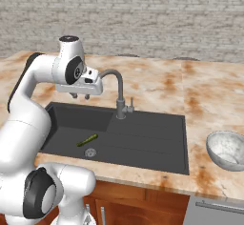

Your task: Pick the squash from the sink and place it in the bowl. Then pick the bowl and place it in the microwave. Then close the microwave door and press the start button.

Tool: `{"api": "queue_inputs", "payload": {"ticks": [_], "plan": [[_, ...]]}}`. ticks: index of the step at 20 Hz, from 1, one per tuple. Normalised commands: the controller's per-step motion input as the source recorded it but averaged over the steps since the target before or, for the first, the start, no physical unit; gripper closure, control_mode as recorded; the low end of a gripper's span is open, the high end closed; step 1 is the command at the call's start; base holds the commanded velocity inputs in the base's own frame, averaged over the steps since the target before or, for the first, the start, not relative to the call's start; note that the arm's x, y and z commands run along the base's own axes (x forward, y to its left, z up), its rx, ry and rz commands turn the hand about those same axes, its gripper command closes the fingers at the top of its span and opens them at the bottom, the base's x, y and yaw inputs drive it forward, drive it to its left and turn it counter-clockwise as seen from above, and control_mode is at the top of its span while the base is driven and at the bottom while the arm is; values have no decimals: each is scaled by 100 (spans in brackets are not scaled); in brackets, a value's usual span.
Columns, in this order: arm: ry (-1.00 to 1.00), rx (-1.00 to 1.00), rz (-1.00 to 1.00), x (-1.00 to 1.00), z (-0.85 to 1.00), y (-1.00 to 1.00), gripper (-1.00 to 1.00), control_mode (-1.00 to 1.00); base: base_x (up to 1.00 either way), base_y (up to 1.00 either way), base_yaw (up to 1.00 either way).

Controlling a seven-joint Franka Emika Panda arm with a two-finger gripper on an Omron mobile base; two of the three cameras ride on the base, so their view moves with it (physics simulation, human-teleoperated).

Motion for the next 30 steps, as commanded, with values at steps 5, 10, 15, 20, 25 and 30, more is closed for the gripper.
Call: {"api": "queue_inputs", "payload": {"ticks": [5,10,15,20,25,30], "plan": [[17,1,0,-18,-49,33,-100,-100,0,0,0],[18,0,-15,-2,-95,89,-100,-100,0,0,0],[4,-3,-18,2,-86,45,-100,-100,0,0,0],[1,-11,-15,26,-100,5,-100,-100,0,0,0],[3,-4,-17,48,-98,14,-100,-100,0,0,0],[1,0,-12,51,-71,26,-100,-100,0,0,0]]}}
